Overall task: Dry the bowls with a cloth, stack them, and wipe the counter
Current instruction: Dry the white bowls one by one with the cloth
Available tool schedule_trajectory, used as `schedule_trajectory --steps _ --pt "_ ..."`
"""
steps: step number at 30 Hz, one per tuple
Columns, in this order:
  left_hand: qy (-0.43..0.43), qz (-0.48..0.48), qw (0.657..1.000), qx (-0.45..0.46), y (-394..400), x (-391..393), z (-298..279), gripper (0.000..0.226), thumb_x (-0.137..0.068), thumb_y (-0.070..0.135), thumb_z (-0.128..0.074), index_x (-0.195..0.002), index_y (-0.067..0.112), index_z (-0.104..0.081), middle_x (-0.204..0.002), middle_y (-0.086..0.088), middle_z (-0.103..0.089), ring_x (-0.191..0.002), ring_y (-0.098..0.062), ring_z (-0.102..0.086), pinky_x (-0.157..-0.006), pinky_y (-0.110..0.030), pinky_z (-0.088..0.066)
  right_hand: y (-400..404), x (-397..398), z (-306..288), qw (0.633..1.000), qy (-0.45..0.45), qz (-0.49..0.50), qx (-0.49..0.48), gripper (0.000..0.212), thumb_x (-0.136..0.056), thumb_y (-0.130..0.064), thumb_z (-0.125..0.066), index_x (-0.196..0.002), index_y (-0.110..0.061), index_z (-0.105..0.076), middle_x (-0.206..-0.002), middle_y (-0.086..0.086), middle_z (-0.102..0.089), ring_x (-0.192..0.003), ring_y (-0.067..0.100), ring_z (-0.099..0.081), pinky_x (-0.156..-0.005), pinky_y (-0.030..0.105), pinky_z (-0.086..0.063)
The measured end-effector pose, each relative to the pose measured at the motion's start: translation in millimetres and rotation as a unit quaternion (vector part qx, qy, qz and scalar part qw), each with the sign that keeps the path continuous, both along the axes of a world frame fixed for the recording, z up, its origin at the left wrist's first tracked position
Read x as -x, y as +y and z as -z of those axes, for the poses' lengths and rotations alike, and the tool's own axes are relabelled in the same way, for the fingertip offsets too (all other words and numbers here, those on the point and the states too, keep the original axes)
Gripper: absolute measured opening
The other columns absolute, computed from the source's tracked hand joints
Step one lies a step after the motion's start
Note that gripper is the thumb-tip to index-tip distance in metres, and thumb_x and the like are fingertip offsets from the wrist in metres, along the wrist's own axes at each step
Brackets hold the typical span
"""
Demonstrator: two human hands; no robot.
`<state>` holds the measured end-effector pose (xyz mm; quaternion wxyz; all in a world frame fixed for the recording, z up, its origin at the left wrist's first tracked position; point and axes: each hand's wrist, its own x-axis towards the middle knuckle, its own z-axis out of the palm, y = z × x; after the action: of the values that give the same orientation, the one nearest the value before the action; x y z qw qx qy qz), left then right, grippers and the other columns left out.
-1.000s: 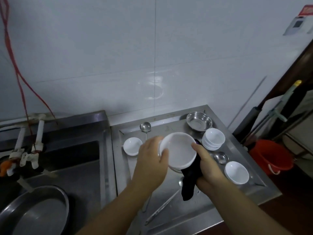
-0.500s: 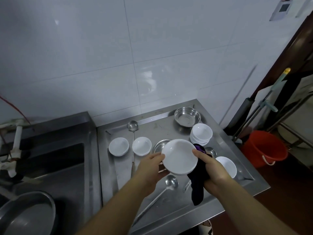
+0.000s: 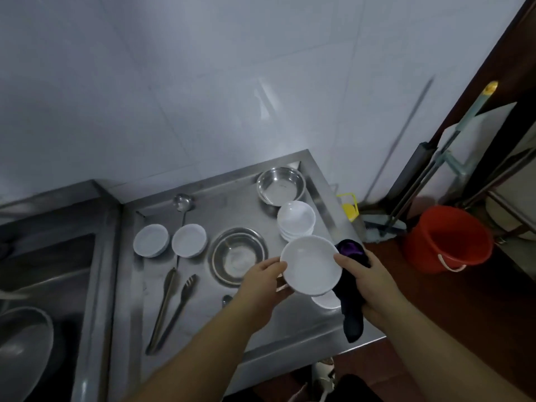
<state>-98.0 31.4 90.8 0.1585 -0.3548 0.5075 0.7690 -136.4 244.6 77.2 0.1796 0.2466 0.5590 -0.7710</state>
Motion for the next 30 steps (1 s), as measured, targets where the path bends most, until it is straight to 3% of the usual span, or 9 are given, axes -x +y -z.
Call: schedule_trajectory --steps 5,9,13,16,21,24,30 --pt "-0.039 -0.008 0.999 0.003 40 13 19 0.018 -0.106 0.011 -0.058 -0.119 0.011 -0.071 -0.118 -0.015 -0.074 -0.103 -0.029 -0.074 -0.071 -0.032 -0.065 42 13 34 0.999 -0.032 -0.012 -0.012 0.037 -0.082 -0.012 -0.086 -0.116 -0.021 -0.073 -0.111 0.020 -0.076 -0.093 0.036 -0.076 -0.072 0.045 -0.062" --pt "-0.063 0.034 0.997 0.018 57 17 37 0.020 -0.105 0.009 -0.058 -0.113 0.018 -0.075 -0.123 -0.014 -0.073 -0.111 -0.031 -0.071 -0.072 -0.030 -0.064 61 18 62 0.978 -0.026 -0.023 -0.205 0.055 -0.072 -0.016 -0.092 -0.120 -0.024 -0.068 -0.110 0.006 -0.073 -0.097 0.028 -0.072 -0.085 0.049 -0.062" --pt "-0.084 0.048 0.995 0.035 71 20 63 0.020 -0.102 0.007 -0.061 -0.114 0.017 -0.072 -0.125 -0.014 -0.069 -0.111 -0.032 -0.070 -0.073 -0.031 -0.065 73 18 83 0.953 -0.012 -0.049 -0.298 0.063 -0.074 -0.023 -0.091 -0.128 -0.031 -0.060 -0.107 -0.013 -0.066 -0.100 0.022 -0.065 -0.083 0.038 -0.053" --pt "-0.115 0.049 0.988 0.087 76 20 86 0.012 -0.101 0.009 -0.064 -0.110 0.014 -0.069 -0.118 -0.012 -0.070 -0.104 -0.028 -0.072 -0.077 -0.036 -0.066 71 15 94 0.948 -0.008 -0.069 -0.312 0.066 -0.078 -0.024 -0.087 -0.133 -0.035 -0.053 -0.103 -0.025 -0.059 -0.095 0.015 -0.061 -0.073 0.029 -0.046" --pt "-0.147 0.035 0.983 0.107 77 23 119 0.010 -0.101 0.009 -0.065 -0.108 0.014 -0.070 -0.113 -0.008 -0.073 -0.102 -0.024 -0.073 -0.077 -0.034 -0.064 65 15 112 0.944 -0.013 -0.068 -0.322 0.058 -0.081 -0.019 -0.082 -0.122 -0.044 -0.049 -0.098 -0.025 -0.061 -0.080 -0.004 -0.062 -0.059 0.014 -0.044" --pt "-0.148 0.045 0.978 0.138 77 27 134 0.015 -0.099 0.008 -0.064 -0.105 0.020 -0.072 -0.111 -0.007 -0.075 -0.102 -0.025 -0.072 -0.092 -0.044 -0.064 61 20 124 0.944 -0.020 -0.061 -0.323 0.059 -0.080 -0.019 -0.082 -0.120 -0.047 -0.048 -0.102 -0.022 -0.063 -0.086 0.003 -0.062 -0.063 0.025 -0.049" --pt "-0.144 0.058 0.972 0.177 82 36 156 0.020 -0.097 0.010 -0.065 -0.106 0.026 -0.074 -0.110 -0.001 -0.075 -0.104 -0.025 -0.072 -0.096 -0.047 -0.062 58 30 150 0.932 -0.025 -0.068 -0.356 0.064 -0.079 -0.020 -0.082 -0.130 -0.042 -0.052 -0.097 -0.023 -0.061 -0.086 0.007 -0.061 -0.070 0.029 -0.050"
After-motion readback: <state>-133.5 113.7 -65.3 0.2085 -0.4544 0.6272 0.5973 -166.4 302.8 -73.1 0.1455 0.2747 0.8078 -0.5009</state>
